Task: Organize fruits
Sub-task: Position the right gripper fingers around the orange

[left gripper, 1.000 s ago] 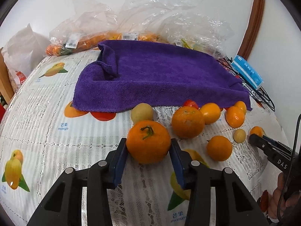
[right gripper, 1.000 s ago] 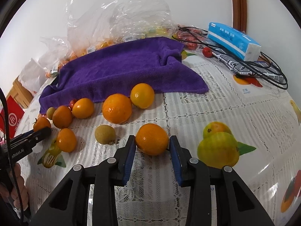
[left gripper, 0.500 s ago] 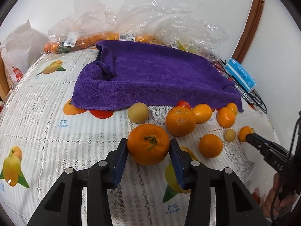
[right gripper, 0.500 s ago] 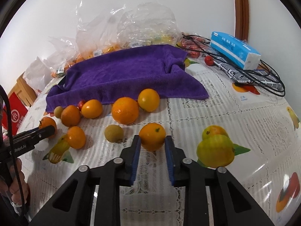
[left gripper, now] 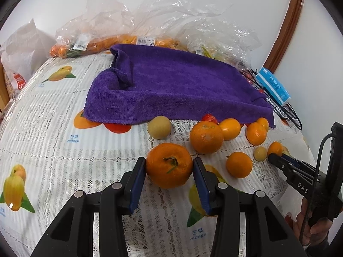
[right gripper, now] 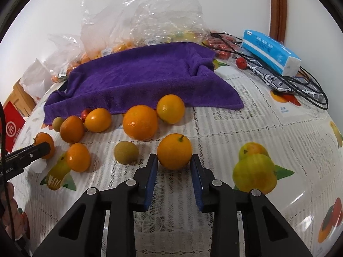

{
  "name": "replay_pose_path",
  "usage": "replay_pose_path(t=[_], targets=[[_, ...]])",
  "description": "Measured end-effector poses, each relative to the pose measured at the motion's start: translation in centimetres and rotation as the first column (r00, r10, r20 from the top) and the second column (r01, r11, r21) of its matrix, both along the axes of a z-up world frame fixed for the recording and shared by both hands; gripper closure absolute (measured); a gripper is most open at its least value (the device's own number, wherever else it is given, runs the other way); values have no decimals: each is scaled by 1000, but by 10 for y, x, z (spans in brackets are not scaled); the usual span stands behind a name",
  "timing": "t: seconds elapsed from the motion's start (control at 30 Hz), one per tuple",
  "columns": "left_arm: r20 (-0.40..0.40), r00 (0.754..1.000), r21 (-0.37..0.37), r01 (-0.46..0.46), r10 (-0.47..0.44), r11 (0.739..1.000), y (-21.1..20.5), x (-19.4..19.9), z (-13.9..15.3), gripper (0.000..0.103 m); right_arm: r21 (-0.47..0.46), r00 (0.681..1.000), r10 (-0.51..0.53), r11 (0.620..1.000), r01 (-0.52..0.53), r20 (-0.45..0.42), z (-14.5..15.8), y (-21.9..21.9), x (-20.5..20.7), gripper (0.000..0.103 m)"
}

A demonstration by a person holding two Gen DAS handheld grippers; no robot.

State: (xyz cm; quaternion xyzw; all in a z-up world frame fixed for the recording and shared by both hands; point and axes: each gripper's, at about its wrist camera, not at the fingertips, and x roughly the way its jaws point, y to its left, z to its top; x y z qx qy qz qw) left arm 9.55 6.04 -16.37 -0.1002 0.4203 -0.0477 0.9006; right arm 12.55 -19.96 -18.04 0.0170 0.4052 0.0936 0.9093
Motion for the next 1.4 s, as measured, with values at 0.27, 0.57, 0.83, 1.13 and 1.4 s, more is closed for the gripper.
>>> replay_pose_path(t=[0.27,0.57,0.83,1.13,1.4], targets=[[31,999,5,18,-19,1000,-4,-2,14,64,20,998,47,999,-48,30,14,5,-12,87],[-17,1000,8,1,-1,1000,-1,5,1,60,9,999,51,999,-51,-9,3,9,-7,84],[-29,999,46,16,-14,999,-9,8,-8,59,-8,999,45,999,-45,-7,-2,13,1,71],[-15,999,3,36,-36,999,-6,7,-6,61,8,997,72,997,-72,16,2,14,-3,77],[-23,999,31,41,-40,999,-10,8,-7,60,-3,997,77,997,-77,-7,-2,18,-2,78]])
